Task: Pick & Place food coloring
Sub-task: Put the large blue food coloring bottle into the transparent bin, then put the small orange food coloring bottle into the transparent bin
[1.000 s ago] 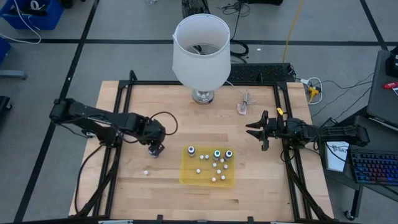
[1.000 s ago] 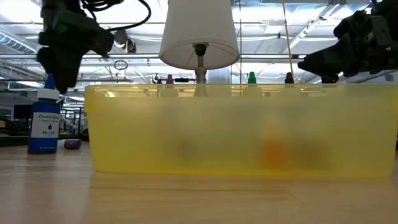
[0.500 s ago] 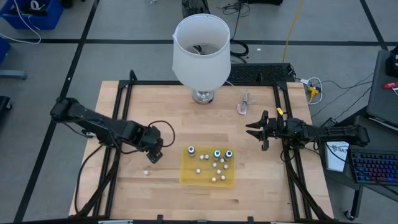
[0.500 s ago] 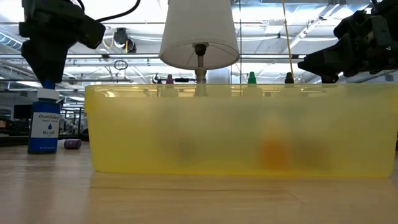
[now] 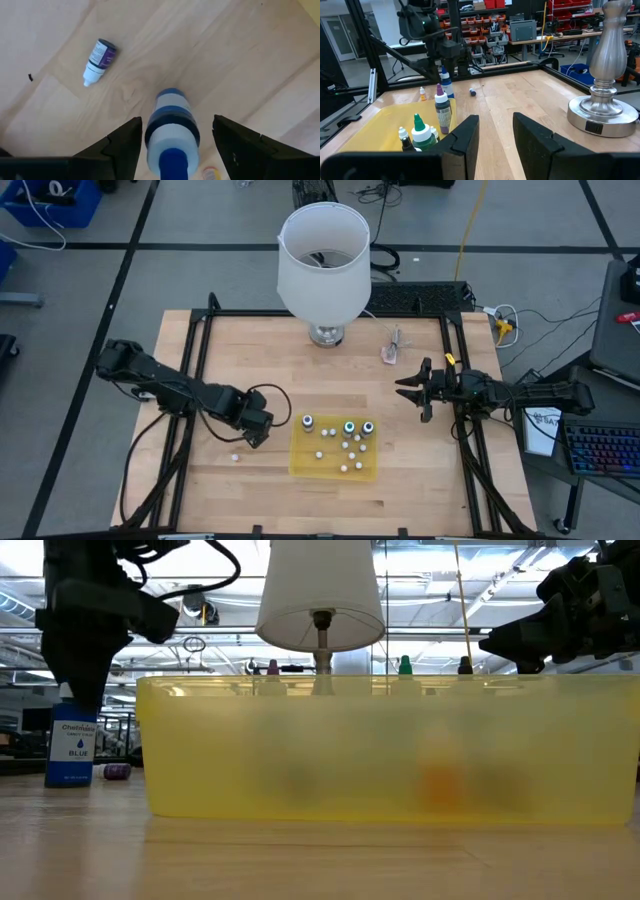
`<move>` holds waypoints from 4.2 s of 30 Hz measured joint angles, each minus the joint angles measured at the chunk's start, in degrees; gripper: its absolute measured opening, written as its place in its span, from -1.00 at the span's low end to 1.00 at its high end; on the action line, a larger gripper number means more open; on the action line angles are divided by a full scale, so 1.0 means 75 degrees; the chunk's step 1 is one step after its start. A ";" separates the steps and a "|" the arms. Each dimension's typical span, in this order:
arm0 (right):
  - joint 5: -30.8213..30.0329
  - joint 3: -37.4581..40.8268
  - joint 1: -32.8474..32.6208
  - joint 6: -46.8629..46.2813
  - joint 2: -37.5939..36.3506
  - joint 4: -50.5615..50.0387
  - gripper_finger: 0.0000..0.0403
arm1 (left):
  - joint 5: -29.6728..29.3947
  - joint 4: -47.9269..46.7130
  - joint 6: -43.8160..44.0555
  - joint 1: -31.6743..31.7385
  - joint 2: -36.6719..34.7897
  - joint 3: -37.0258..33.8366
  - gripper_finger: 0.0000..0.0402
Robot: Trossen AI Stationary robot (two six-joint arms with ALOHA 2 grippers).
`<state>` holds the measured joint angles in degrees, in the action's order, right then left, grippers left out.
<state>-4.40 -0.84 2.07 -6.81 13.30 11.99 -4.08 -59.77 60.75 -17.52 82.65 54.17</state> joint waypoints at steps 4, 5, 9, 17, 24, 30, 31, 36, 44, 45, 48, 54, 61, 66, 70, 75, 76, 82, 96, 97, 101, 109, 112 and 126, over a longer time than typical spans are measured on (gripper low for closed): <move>0.0000 0.0000 0.0000 -0.0003 0.0000 0.0000 -0.45 | 0.0006 0.0000 0.0013 -0.0006 0.0099 0.0000 0.20; 0.0000 -0.0003 0.0000 -0.0002 0.0000 0.0000 -0.45 | 0.0007 0.0000 0.0030 -0.0006 0.0099 0.0000 0.20; 0.0000 -0.0001 -0.0003 -0.0001 0.0002 0.0000 -0.45 | 0.0006 0.0000 0.0107 -0.0006 0.0099 0.0000 0.20; 0.0000 -0.0003 -0.0002 0.0000 0.0000 0.0000 -0.45 | 0.0005 0.0000 0.0262 -0.0084 0.0099 0.0000 -0.20; 0.0000 -0.0003 0.0000 -0.0002 0.0000 0.0000 -0.45 | -0.0235 -0.0033 -0.0204 -0.0082 0.0099 0.0066 -0.31; 0.0000 -0.0003 -0.0001 -0.0002 0.0000 0.0000 -0.45 | -0.0371 -0.0080 -0.1089 -0.0204 0.0099 0.1341 -0.31; 0.0000 -0.0001 -0.0002 -0.0001 0.0002 0.0000 -0.45 | -0.0430 -0.0072 -0.1285 -0.0264 0.0099 0.1669 -0.31; 0.0000 -0.0003 -0.0001 -0.0001 0.0001 0.0000 -0.45 | -0.0914 0.0160 -0.2493 -0.0698 0.0125 0.3251 -0.31; 0.0000 -0.0001 -0.0001 -0.0002 0.0000 0.0000 -0.45 | -0.1305 -0.0632 -0.3782 -0.0884 0.1969 0.5277 -0.31; 0.0000 -0.0001 -0.0002 -0.0003 0.0001 0.0000 -0.45 | -0.1240 -0.0782 -0.3913 -0.0860 0.2301 0.5500 -0.31; 0.0000 0.0000 0.0000 -0.0002 0.0003 0.0000 -0.45 | -0.1211 -0.1042 -0.4375 -0.0850 0.3171 0.6063 -0.31; 0.0000 -0.0003 -0.0001 -0.0003 0.0003 0.0000 -0.45 | -0.1000 -0.1050 -0.4779 -0.0775 0.4271 0.6522 -0.31; 0.0000 -0.0001 0.0000 0.0000 0.0003 0.0000 -0.45 | -0.0779 -0.1107 -0.4612 -0.0474 0.4830 0.6301 -0.31; 0.0000 -0.0002 -0.0002 -0.0002 0.0003 0.0000 -0.45 | -0.0567 -0.1098 -0.4592 -0.0333 0.4941 0.6202 -0.31; 0.0000 0.0000 0.0000 0.0000 0.0000 0.0000 -0.45 | -0.0352 -0.0991 -0.4471 -0.0309 0.4937 0.6202 -0.31; 0.0000 0.0000 -0.0001 -0.0001 0.0000 0.0000 -0.45 | -0.0259 -0.1018 -0.4491 -0.0309 0.4875 0.6206 0.16; 0.0000 -0.0003 -0.0001 0.0000 0.0003 0.0000 -0.45 | -0.0251 -0.1080 -0.4491 -0.0309 0.4870 0.6250 0.27; 0.0000 -0.0002 -0.0001 -0.0002 0.0001 0.0003 -0.45 | -0.0400 -0.1654 -0.4388 -0.0280 0.4598 0.6581 0.70; 0.0000 -0.0003 -0.0003 -0.0002 0.0000 0.0003 -0.45 | -0.1635 -0.3911 0.0802 -0.1736 0.2762 0.5635 0.81; 0.0000 -0.0001 -0.0002 -0.0001 0.0001 0.0003 -0.45 | -0.1472 -0.3939 0.1296 -0.1868 0.2692 0.5379 0.79; 0.0000 -0.0002 -0.0002 -0.0002 0.0000 0.0001 -0.45 | -0.0623 -0.3965 0.2750 -0.2363 0.2477 0.4198 0.73; 0.0000 -0.0001 -0.0003 -0.0002 0.0003 -0.0001 -0.45 | 0.0182 -0.2550 0.3770 -0.2963 0.2101 0.2448 0.61; 0.0000 0.0000 -0.0003 -0.0001 0.0003 -0.0003 -0.45 | -0.0018 -0.1819 0.3863 -0.3083 0.1997 0.2063 0.57; 0.0000 0.0000 0.0000 0.0000 0.0003 -0.0003 -0.45 | 0.0319 -0.0904 0.4342 -0.3127 0.2005 0.0901 0.52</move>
<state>-4.40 -0.84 2.07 -6.81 13.32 11.97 -1.69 -66.55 93.32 -40.97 97.69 60.93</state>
